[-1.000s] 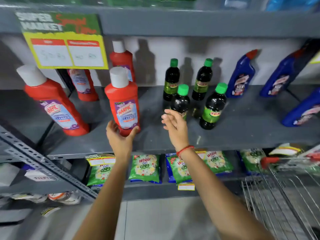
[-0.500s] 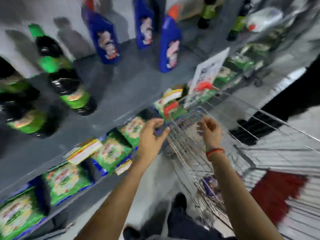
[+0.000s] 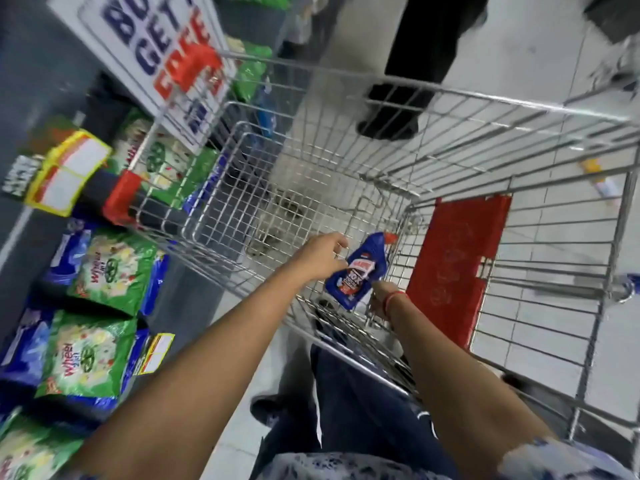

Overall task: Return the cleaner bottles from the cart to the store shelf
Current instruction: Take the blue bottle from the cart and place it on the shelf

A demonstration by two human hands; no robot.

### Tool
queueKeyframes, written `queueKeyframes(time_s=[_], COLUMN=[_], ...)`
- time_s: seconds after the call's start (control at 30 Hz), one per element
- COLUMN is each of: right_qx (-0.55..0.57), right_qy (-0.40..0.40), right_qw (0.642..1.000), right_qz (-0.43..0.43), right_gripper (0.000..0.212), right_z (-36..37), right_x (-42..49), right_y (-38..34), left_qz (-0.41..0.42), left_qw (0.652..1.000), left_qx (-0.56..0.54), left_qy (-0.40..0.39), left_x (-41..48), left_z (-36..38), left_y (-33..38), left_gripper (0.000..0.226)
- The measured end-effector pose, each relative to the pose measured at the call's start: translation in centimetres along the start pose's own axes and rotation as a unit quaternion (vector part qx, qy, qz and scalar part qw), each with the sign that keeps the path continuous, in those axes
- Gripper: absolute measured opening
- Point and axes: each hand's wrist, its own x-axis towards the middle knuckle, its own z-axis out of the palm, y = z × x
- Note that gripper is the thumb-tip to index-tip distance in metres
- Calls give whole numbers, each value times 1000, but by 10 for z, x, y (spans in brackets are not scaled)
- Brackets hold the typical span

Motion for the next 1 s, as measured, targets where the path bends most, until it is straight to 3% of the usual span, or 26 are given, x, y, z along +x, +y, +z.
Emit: queueKeyframes(time_s=[0.23, 0.33, 0.4, 0.57, 0.8, 0.9, 1.0], right_qx=[126, 147, 133, 164, 201, 164, 103], right_qy=[-2, -19, -19, -18, -123, -176, -197], right_qw=[990, 985, 988, 986, 972, 968, 960], right_qz=[61, 87, 81, 38, 0, -67, -168], right_gripper=[35, 21, 30, 37, 39, 43, 42], right_z=[17, 17, 19, 27, 9, -5, -14], right_x=[50, 64, 68, 74, 48, 24, -8], right_y=[17, 25, 27, 31, 5, -29, -72], left_qz=[-70, -87, -100, -115, -172, -145, -83], left_qw=[994, 994, 988, 984, 958, 951, 955], left_qx=[59, 35, 23, 16, -149, -243, -277], left_qy=[-55, -65, -112, -138, -174, -122, -66], left_x=[70, 89, 99, 119, 94, 70, 47], left_z=[38, 57, 72, 98, 55, 26, -12], left_y=[-29, -45, -54, -81, -71, -54, -35], left_gripper=[55, 62, 61, 69, 69, 61, 95])
